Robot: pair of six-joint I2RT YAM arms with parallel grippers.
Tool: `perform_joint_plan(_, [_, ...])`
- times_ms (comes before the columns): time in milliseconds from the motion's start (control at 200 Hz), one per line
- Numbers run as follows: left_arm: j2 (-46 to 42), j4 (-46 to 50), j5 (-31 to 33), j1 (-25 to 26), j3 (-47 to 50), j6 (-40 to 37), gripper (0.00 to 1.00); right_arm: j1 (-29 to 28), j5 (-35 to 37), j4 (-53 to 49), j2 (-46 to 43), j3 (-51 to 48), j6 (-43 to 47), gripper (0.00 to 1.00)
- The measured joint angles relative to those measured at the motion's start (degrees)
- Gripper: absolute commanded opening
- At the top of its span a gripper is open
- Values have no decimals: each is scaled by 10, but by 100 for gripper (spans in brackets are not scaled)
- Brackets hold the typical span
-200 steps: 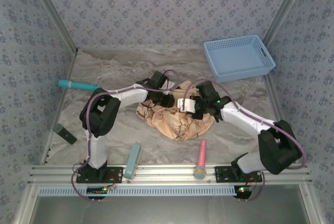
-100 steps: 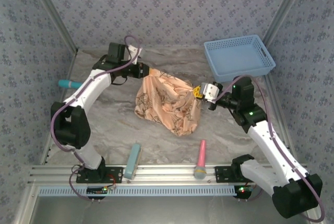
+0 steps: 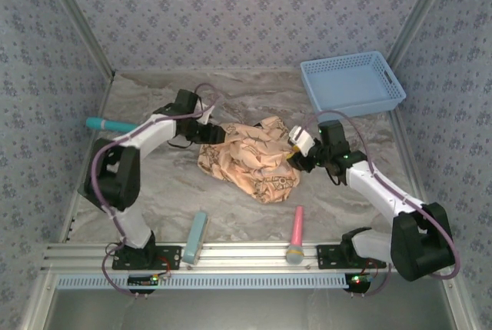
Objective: Fold the inside-out t-shirt
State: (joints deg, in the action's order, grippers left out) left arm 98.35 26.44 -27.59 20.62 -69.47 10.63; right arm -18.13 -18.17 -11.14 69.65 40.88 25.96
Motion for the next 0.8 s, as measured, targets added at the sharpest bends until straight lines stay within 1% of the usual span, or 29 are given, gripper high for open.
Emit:
perform_joint_plan(50, [-50, 3, 5, 18, 12, 2, 52, 15, 36, -25, 0, 21, -47, 49])
perform_joint_plan(140, [-124, 2, 13, 59, 39, 11, 56, 36, 63, -62, -6, 62, -106, 62])
perform_joint_plan(170, [-146, -4, 15, 74, 55, 17, 58, 35, 66, -71, -13, 69, -119, 64])
perform_joint_plan(240, [-173, -23, 17, 107, 91, 33, 59, 14, 78, -93, -40, 78, -159, 65])
perform_joint_plan(290, [-169, -34, 19, 126, 108, 44, 59, -7, 80, -111, -54, 83, -180, 65])
perform_joint_plan(355, [-140, -43, 25, 151, 113, 55, 59, -33, 83, -130, -59, 88, -206, 65])
perform_joint_plan(370, [-133, -47, 27, 157, 112, 56, 60, -40, 87, -135, -59, 90, -214, 67])
perform_joint_plan(410, [-113, -54, 35, 170, 110, 56, 60, -56, 99, -146, -57, 91, -234, 77])
perform_joint_plan(505, [-64, -59, 52, 203, 94, 53, 62, -93, 132, -179, -42, 92, -278, 78])
perform_joint_plan(590, [-34, -69, 67, 225, 82, 51, 63, -123, 168, -201, -14, 92, -294, 75])
perform_joint_plan(635, [-23, -73, 75, 235, 77, 52, 63, -137, 189, -208, 4, 92, -297, 71])
perform_joint_plan(725, [5, -81, 91, 245, 60, 58, 64, -156, 237, -211, 43, 93, -301, 52])
perform_joint_plan(755, [14, -86, 98, 248, 54, 61, 63, -158, 256, -211, 56, 93, -307, 44])
perform_joint_plan(800, [28, -88, 116, 251, 45, 67, 60, -157, 281, -211, 70, 95, -319, 34])
